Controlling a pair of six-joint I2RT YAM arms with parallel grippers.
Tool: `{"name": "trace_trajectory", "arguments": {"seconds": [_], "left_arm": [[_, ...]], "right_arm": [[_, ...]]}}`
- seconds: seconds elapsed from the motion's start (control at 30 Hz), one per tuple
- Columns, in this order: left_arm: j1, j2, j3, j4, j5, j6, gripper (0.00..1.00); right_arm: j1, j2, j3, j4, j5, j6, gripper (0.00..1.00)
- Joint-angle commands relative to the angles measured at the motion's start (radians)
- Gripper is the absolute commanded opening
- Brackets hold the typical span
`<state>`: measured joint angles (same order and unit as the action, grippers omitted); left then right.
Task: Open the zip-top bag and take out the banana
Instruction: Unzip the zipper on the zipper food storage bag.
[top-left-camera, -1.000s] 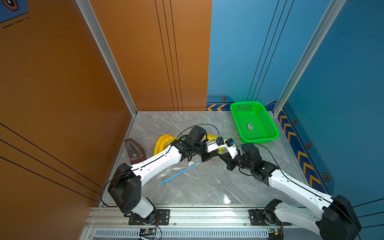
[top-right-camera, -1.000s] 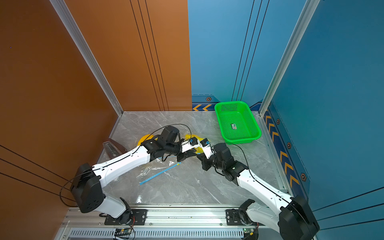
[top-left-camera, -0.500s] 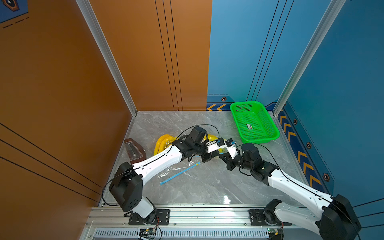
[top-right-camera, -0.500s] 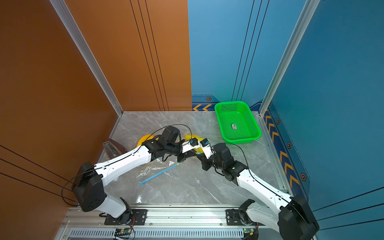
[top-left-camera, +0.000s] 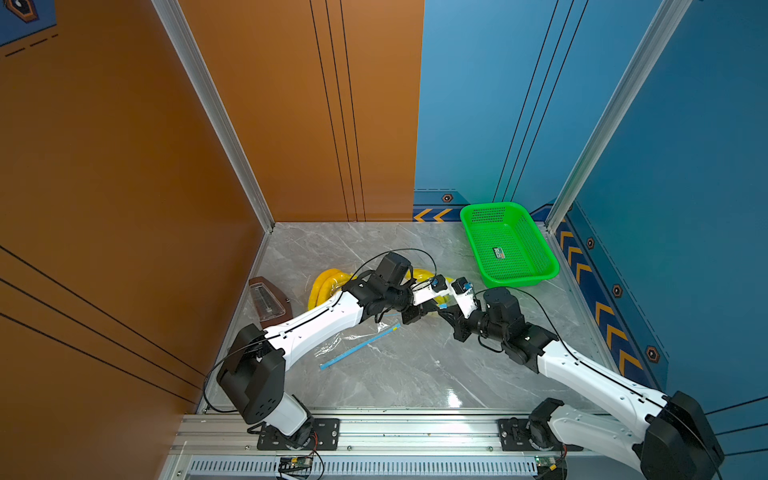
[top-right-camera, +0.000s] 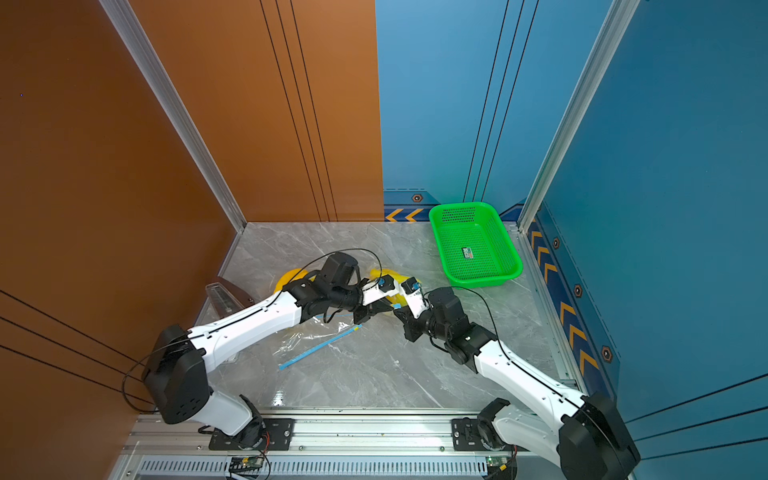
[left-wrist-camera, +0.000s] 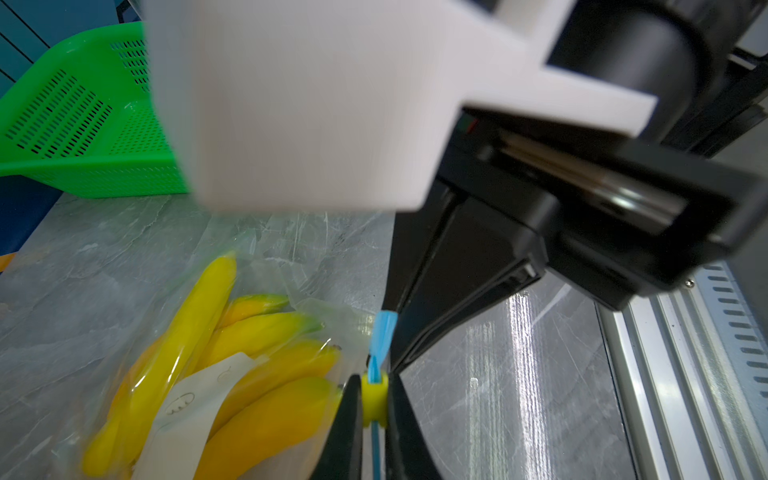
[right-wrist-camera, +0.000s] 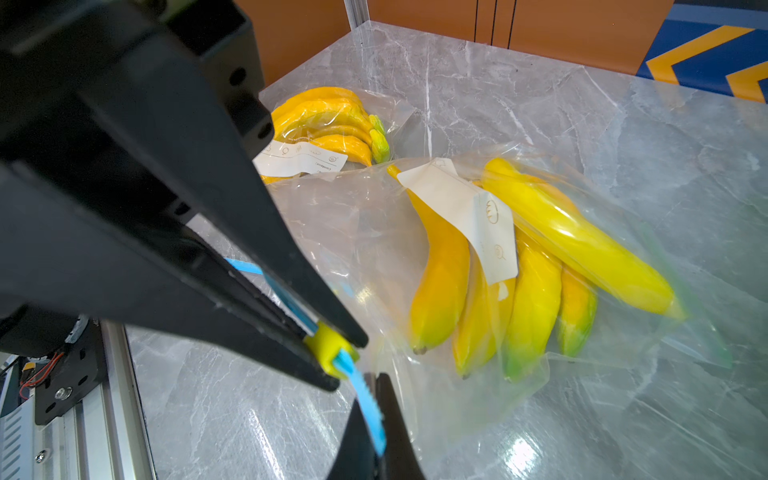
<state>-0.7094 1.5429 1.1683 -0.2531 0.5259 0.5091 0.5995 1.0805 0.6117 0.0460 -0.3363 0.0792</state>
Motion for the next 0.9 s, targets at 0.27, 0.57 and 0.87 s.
{"name": "trace_trajectory", "arguments": {"seconds": [0.27,0.57,0.87], "left_arm": [[0.054,-0.068,-0.081,-0.02,-0.076,-0.002,0.07],[0.056,-0.108,-0.126,-0.017,-0.173,-0.048,0.08],[0.04,-0.156,-0.199,-0.005,-0.247,-0.086,0.08]], "right_arm": [[-0.045,-0.072,-0.026,0.031,0.076,0.044,0.0],[-0.106,-0.121,-0.052,0.039,0.209,0.097,0.0],[-0.208,-0.114,-0.058,0.028,0.299,0.186,0.0]]}}
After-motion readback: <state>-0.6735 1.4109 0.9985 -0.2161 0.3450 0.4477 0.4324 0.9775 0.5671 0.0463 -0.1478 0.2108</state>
